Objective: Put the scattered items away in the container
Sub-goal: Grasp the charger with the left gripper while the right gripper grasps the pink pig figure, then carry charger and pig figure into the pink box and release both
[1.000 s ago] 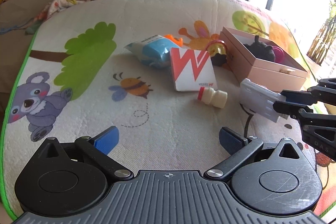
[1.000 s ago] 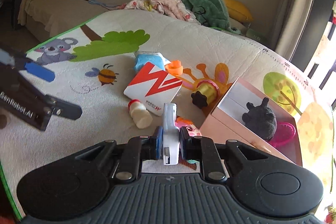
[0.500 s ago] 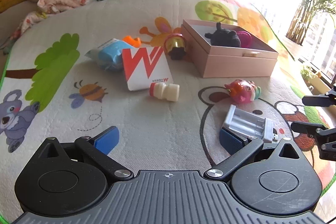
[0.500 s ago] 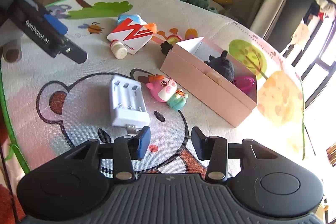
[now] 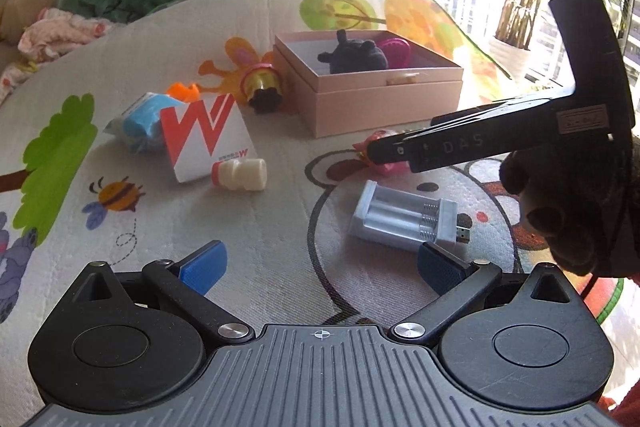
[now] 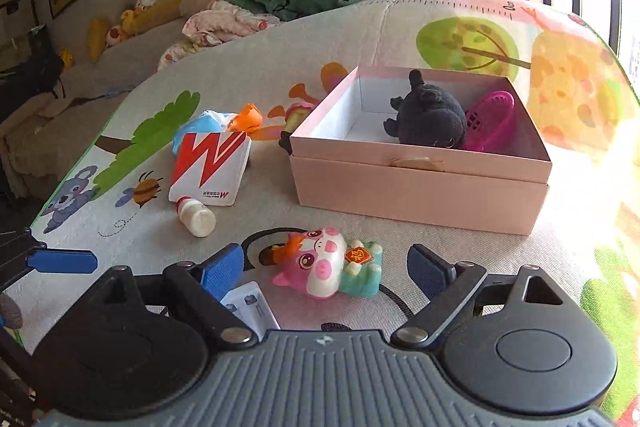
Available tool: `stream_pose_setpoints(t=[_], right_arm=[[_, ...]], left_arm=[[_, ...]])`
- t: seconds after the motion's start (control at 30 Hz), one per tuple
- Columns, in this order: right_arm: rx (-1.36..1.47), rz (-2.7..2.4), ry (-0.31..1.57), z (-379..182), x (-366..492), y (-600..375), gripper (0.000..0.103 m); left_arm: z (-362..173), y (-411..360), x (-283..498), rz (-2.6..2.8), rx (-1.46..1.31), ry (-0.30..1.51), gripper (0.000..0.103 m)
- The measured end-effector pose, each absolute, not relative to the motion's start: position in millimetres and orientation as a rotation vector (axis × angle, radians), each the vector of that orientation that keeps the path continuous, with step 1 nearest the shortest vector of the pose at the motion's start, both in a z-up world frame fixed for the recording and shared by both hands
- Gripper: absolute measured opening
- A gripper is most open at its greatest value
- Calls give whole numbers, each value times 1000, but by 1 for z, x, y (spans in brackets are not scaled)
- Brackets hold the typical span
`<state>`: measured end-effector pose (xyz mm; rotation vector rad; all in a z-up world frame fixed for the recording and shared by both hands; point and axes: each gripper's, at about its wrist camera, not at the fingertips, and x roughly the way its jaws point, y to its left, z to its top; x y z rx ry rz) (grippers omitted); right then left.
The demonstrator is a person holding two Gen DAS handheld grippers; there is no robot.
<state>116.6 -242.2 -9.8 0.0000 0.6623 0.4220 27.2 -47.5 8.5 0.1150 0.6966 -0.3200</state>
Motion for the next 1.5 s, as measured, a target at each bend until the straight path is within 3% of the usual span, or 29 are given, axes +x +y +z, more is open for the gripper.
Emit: stream_pose_setpoints(t=[0.1,0.17,0.6,1.43,1.5], right_arm=[[-21,409,686,-21,126,-233,89],[-16,411,704,-23,127,-234,66],[25,238,582,16,49,-312,65],[-44,232,623,-12,-2,-303,65],[-47,226,624,-11,-3,-304,65]], left_arm=[[8,-50,24,-346,121,699,103],[7,-52,24,-366,120,703,103],[-8,-112,35,-513,290,665,103],[-28,-122,76,-537,276,708,103],[-27,-122,71,-534,286,693,97]])
